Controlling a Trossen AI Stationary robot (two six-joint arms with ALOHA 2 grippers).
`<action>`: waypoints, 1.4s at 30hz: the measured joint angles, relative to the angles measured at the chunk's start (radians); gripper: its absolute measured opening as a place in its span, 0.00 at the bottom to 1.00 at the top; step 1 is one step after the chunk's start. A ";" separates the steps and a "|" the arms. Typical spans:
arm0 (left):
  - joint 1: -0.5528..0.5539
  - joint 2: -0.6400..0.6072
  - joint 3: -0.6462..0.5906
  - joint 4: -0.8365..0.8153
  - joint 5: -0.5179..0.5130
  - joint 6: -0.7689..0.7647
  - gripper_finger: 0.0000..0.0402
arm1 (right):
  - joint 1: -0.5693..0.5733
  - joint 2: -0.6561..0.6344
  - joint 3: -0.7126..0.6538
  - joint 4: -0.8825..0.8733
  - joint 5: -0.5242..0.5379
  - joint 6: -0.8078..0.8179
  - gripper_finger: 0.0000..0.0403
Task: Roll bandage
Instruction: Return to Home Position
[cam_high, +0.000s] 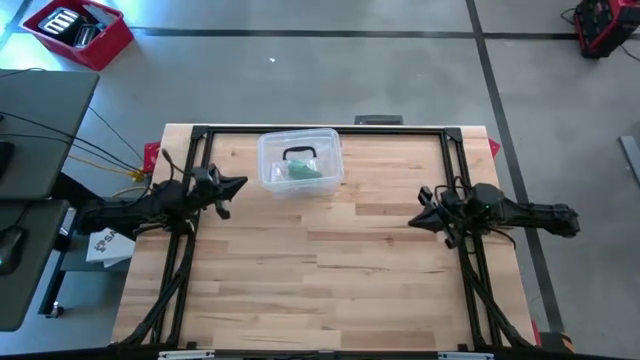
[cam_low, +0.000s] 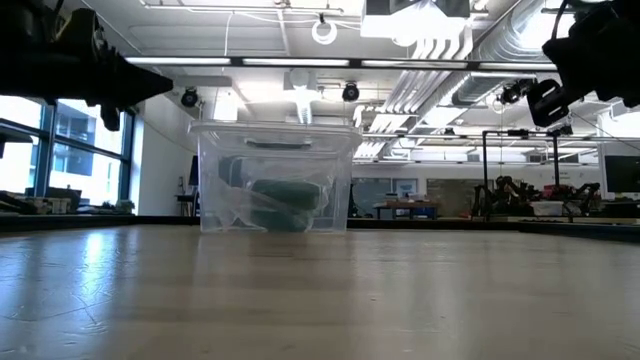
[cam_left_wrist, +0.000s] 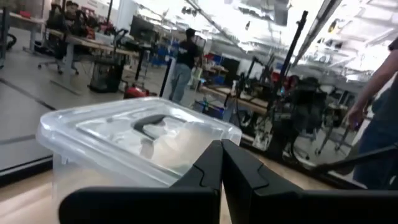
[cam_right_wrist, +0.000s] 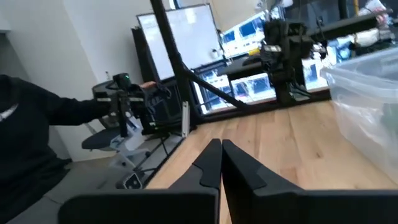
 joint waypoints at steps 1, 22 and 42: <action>0.002 -0.002 0.001 0.003 0.000 0.000 0.00 | 0.000 0.001 0.000 -0.008 0.004 0.000 0.00; 0.003 0.010 0.000 -0.021 0.000 0.000 0.00 | -0.001 0.002 0.000 -0.022 0.013 -0.606 0.00; 0.003 0.011 0.000 -0.023 -0.015 0.193 0.00 | -0.002 0.061 0.000 -0.040 0.570 -0.116 0.00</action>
